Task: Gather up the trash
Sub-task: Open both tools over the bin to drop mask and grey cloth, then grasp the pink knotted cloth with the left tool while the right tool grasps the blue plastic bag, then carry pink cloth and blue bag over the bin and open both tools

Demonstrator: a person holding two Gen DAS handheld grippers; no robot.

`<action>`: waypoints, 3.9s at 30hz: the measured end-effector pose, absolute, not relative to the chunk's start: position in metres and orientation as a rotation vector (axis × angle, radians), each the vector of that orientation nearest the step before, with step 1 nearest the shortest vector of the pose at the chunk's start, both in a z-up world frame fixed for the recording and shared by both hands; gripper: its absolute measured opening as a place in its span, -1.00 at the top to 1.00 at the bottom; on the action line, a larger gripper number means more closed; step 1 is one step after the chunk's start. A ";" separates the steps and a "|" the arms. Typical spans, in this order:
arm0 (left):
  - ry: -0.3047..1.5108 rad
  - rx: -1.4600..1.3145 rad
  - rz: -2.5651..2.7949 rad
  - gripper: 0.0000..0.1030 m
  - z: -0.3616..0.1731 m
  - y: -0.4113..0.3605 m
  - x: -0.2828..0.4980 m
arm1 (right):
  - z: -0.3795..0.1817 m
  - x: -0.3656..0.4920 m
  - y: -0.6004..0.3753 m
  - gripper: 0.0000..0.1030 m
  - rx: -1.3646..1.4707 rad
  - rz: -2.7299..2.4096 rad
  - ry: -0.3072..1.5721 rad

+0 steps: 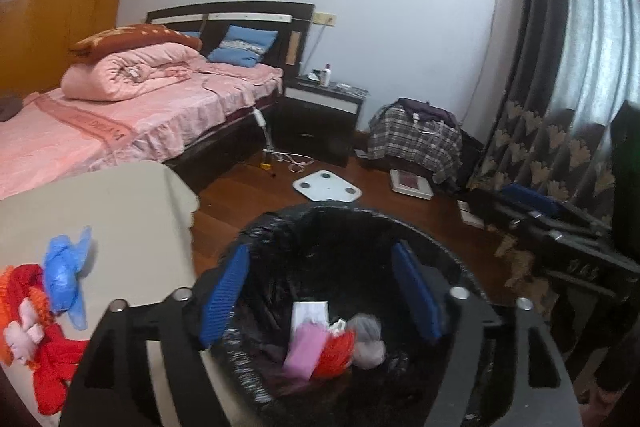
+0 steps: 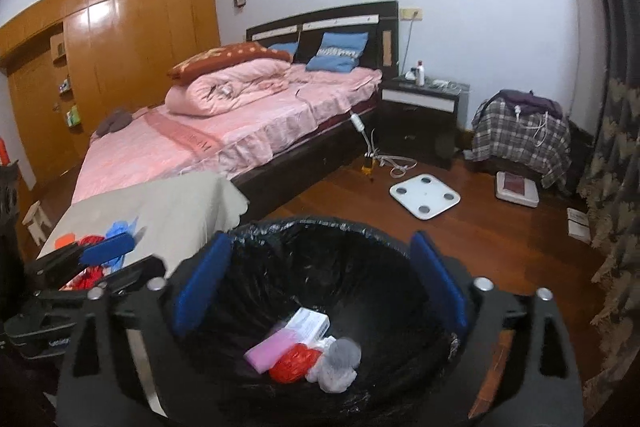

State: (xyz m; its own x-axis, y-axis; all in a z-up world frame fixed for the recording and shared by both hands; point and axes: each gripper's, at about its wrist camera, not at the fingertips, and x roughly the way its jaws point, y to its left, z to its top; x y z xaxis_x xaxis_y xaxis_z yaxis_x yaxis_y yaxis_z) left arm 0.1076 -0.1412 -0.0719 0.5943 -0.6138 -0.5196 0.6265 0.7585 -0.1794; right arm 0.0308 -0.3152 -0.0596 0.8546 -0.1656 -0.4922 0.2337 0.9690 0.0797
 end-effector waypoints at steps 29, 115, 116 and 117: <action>0.647 -0.088 -0.097 -0.80 -0.112 0.099 0.120 | -0.080 0.126 -0.126 -0.87 0.081 0.185 0.581; 0.545 -0.112 -0.037 0.16 -0.081 0.115 0.168 | -0.073 0.208 -0.073 0.35 0.086 0.347 0.634; 0.539 -0.113 -0.046 0.16 -0.077 0.111 0.165 | -0.069 0.204 -0.077 0.35 0.088 0.341 0.627; 0.534 -0.111 -0.053 0.16 -0.073 0.107 0.162 | -0.064 0.197 -0.085 0.35 0.091 0.333 0.619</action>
State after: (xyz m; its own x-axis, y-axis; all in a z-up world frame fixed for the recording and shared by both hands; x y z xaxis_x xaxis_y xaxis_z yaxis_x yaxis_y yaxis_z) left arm 0.1625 0.1073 -0.0729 0.8595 -0.0794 -0.5049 0.0217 0.9927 -0.1190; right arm 0.1974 -0.0846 -0.0643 0.7629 0.3331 -0.5541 -0.2788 0.9428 0.1829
